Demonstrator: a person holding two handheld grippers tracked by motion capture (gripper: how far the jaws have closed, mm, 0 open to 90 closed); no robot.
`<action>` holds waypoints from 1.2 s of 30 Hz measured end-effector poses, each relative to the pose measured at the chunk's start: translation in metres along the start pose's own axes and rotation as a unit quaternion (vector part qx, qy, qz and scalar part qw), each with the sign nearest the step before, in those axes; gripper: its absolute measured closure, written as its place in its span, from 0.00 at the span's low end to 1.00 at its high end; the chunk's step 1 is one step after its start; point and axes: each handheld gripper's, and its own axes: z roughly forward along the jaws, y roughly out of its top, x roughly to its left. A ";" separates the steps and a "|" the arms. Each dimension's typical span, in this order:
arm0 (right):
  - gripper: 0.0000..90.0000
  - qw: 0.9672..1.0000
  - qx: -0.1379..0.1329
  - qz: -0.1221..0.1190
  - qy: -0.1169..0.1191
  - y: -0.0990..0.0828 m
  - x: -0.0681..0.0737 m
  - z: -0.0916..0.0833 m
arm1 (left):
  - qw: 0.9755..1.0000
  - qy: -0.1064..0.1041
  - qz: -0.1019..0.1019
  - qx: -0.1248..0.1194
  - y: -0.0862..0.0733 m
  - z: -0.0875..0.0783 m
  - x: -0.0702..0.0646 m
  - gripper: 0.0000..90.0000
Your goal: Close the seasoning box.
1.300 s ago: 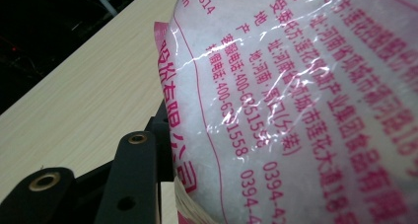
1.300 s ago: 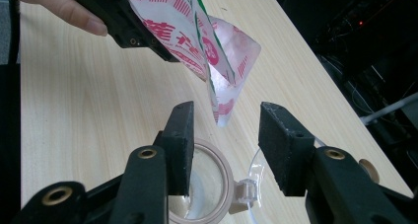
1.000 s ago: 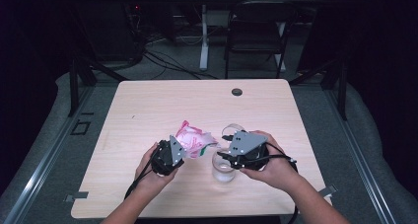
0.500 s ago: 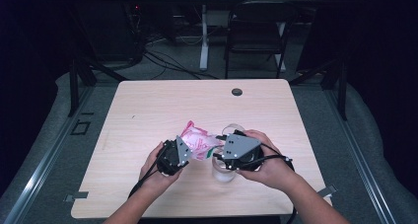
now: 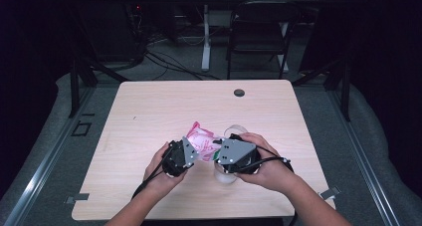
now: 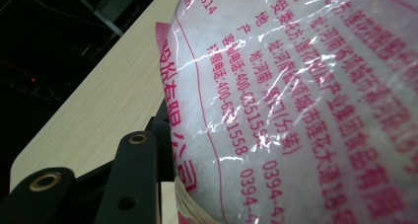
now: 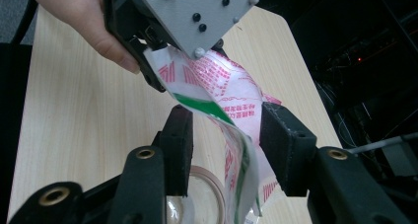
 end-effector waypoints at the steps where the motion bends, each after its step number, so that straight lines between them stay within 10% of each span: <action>1: 0.64 1.000 0.003 -0.005 0.000 0.001 0.000 0.000 | 1.000 0.000 -0.001 0.000 0.000 0.000 0.000 0.62; 20: 0.99 0.999 0.023 -0.014 0.023 0.000 0.004 0.000 | 1.000 0.001 0.003 0.001 0.000 0.003 0.002 0.63; 36: 1.00 0.999 0.033 0.007 0.043 0.000 0.004 0.001 | 1.000 0.008 0.013 -0.008 -0.003 0.003 0.000 0.63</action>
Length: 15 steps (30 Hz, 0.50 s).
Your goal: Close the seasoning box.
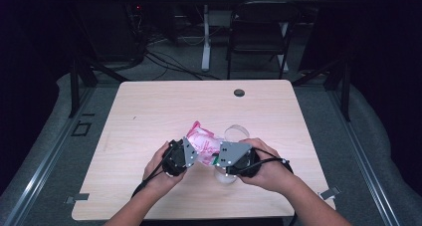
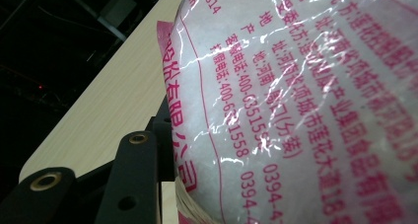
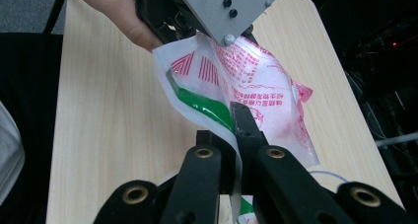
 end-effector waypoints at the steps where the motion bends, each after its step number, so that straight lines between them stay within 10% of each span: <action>1: 1.00 1.000 0.000 0.001 0.000 0.000 0.000 0.000 | 1.000 0.000 -0.001 -0.001 0.000 0.000 0.000 0.63; 15: 1.00 1.000 -0.010 0.010 0.003 0.002 -0.002 -0.004 | 0.999 0.024 0.023 -0.010 0.003 -0.006 0.001 0.63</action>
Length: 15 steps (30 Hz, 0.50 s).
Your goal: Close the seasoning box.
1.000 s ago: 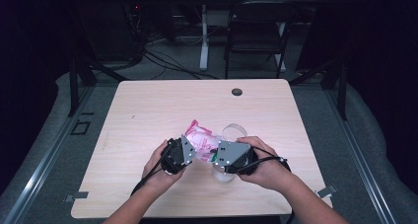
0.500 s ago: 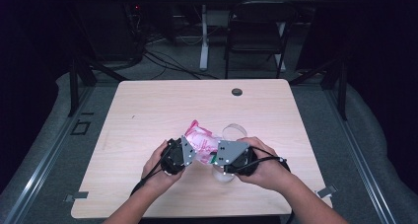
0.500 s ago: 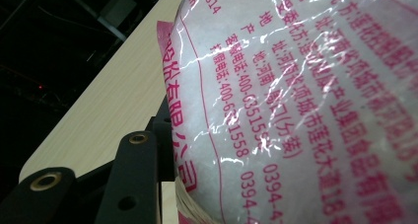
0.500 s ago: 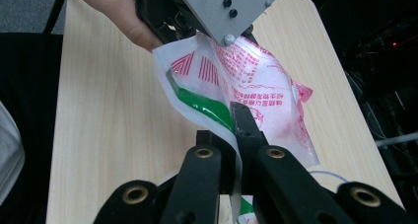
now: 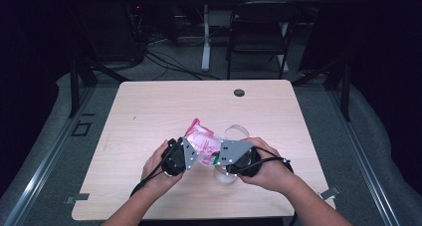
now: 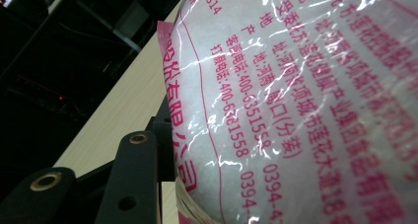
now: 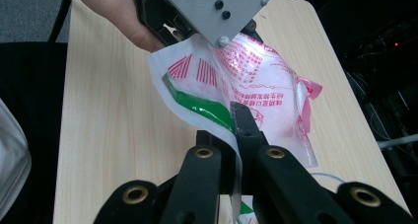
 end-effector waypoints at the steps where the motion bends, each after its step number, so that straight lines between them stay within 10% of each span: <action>1: 1.00 1.000 -0.001 0.001 0.000 0.000 0.000 0.000 | 1.000 0.004 0.004 -0.003 0.001 0.000 0.000 0.63; 15: 1.00 1.000 -0.021 0.019 -0.003 -0.006 0.003 -0.005 | 0.998 0.050 0.036 -0.009 0.008 -0.009 0.004 0.63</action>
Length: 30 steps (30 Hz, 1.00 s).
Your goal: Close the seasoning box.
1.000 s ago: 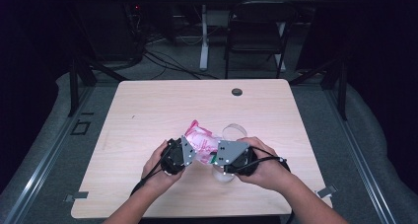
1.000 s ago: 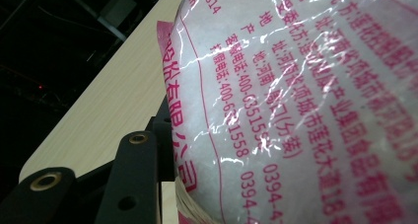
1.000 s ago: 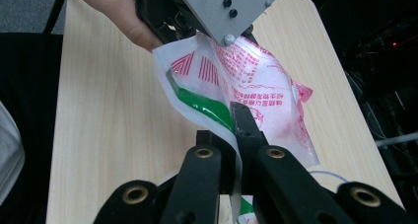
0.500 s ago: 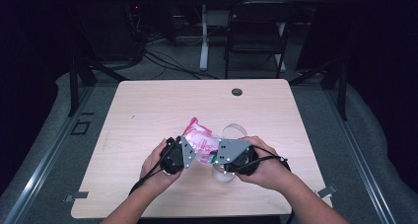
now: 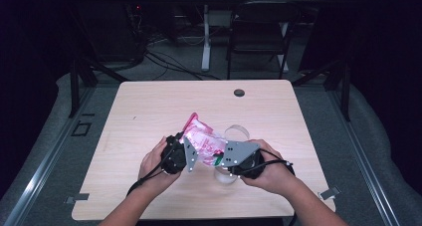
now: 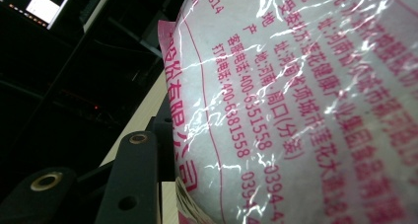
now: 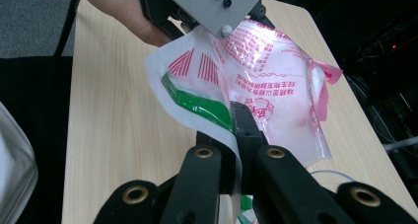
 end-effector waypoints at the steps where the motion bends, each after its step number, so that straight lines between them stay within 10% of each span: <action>1: 1.00 1.000 -0.005 0.005 0.001 -0.001 0.001 0.000 | 1.000 0.001 0.001 -0.003 0.000 0.000 0.000 0.63; 30: 1.00 0.996 -0.018 0.072 0.043 -0.017 -0.006 0.009 | 0.998 0.030 0.052 0.016 0.004 -0.002 0.002 0.63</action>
